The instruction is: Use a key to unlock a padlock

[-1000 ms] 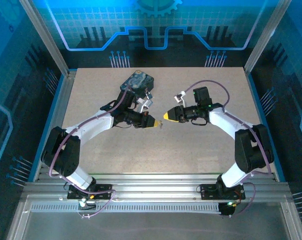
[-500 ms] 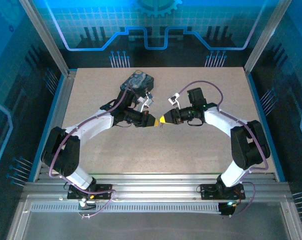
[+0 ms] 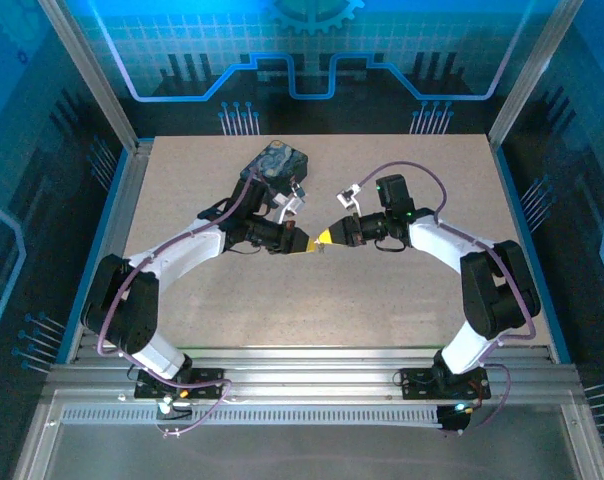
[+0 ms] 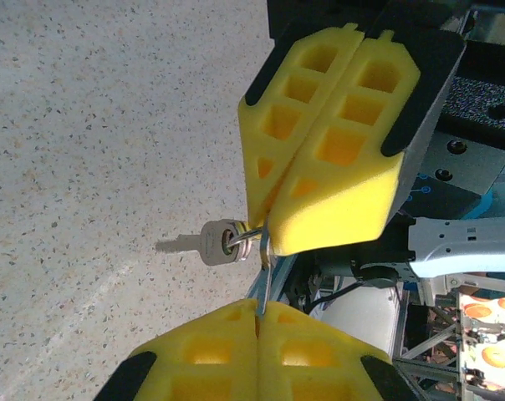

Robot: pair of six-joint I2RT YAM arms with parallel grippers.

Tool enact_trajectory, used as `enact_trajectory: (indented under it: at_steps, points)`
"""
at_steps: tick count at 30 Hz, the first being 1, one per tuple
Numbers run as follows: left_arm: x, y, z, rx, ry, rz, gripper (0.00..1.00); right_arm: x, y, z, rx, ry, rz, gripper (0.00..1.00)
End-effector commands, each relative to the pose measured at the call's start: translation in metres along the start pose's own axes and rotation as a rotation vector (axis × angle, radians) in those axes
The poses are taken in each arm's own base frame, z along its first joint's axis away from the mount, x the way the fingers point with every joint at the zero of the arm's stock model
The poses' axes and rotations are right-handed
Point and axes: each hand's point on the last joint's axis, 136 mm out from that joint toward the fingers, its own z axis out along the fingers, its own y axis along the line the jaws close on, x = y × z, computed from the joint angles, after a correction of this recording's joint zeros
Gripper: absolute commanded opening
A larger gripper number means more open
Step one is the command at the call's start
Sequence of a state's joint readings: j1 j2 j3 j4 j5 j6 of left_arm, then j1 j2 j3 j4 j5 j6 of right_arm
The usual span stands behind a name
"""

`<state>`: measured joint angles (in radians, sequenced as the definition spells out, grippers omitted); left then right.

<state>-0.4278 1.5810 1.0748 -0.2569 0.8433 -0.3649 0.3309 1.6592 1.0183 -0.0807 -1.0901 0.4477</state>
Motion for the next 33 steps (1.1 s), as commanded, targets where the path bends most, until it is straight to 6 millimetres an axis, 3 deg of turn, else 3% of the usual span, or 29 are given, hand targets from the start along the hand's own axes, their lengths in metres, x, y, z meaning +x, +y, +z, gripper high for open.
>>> enact_trajectory:
  at_steps: [1, 7, 13, 17, 23, 27, 33]
  points:
    - [-0.012, -0.005, -0.012, 0.022, -0.065, 0.019, 0.15, 0.008, 0.007, 0.003, -0.032, 0.013, 0.013, 0.0]
    - [-0.021, 0.001, -0.024, -0.013, -0.127, -0.015, 0.35, 0.005, -0.002, 0.001, -0.002, -0.025, 0.045, 0.0]
    - [-0.026, 0.008, -0.029, -0.075, -0.163, -0.039, 0.41, 0.003, -0.004, -0.001, 0.028, -0.044, 0.053, 0.0]
    - [-0.039, 0.053, -0.047, -0.365, -0.238, -0.14, 0.5, 0.0, -0.018, -0.008, 0.091, -0.074, 0.104, 0.0]
    - [-0.067, 0.119, -0.091, -0.808, -0.394, -0.291, 0.76, -0.002, -0.043, -0.018, 0.185, -0.118, 0.186, 0.0]
    - [-0.097, 0.147, -0.104, -0.844, -0.511, -0.446, 0.85, -0.001, -0.047, -0.018, 0.212, -0.115, 0.205, 0.0]
    - [-0.144, 0.18, -0.107, -0.841, -0.613, -0.537, 0.88, 0.003, -0.044, -0.022, 0.239, -0.107, 0.195, 0.0]
